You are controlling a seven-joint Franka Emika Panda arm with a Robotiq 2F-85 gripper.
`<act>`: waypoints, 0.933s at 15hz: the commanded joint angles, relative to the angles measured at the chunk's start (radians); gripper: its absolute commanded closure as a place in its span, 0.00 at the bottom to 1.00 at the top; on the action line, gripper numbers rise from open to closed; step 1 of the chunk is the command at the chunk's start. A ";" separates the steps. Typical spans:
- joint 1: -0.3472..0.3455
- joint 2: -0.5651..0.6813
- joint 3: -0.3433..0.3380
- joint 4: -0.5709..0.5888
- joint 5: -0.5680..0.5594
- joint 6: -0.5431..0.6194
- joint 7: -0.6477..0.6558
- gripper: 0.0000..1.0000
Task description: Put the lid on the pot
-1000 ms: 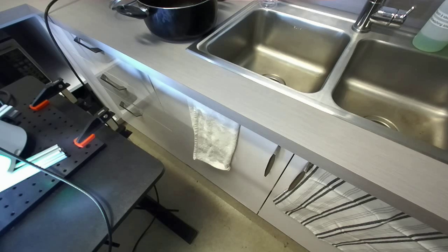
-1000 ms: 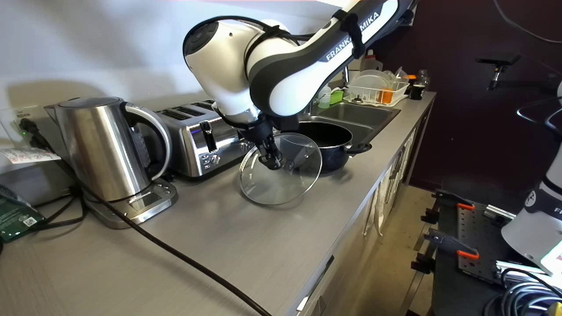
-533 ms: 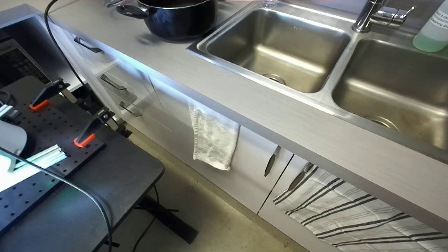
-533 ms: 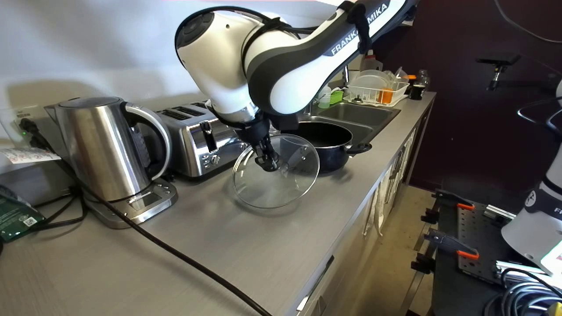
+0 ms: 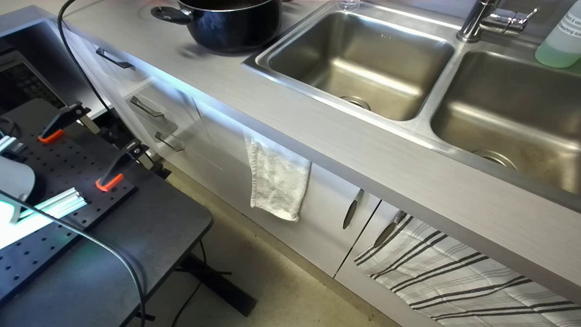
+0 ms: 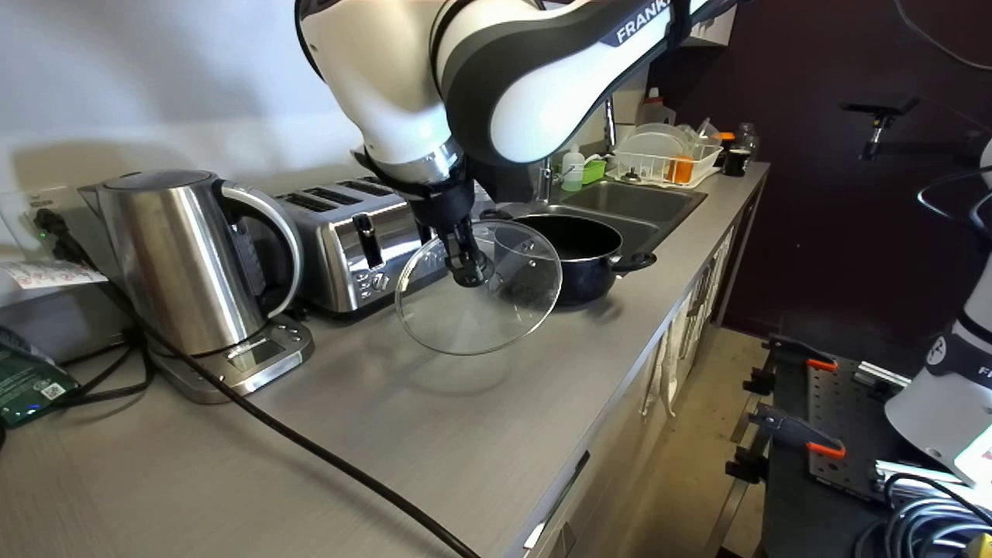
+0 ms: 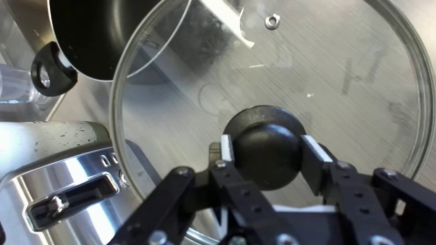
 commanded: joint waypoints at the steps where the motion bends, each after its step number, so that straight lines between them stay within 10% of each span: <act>1: -0.012 -0.102 0.009 -0.078 0.020 0.003 -0.025 0.75; 14: -0.176 -0.392 0.004 -0.285 0.345 0.152 -0.165 0.75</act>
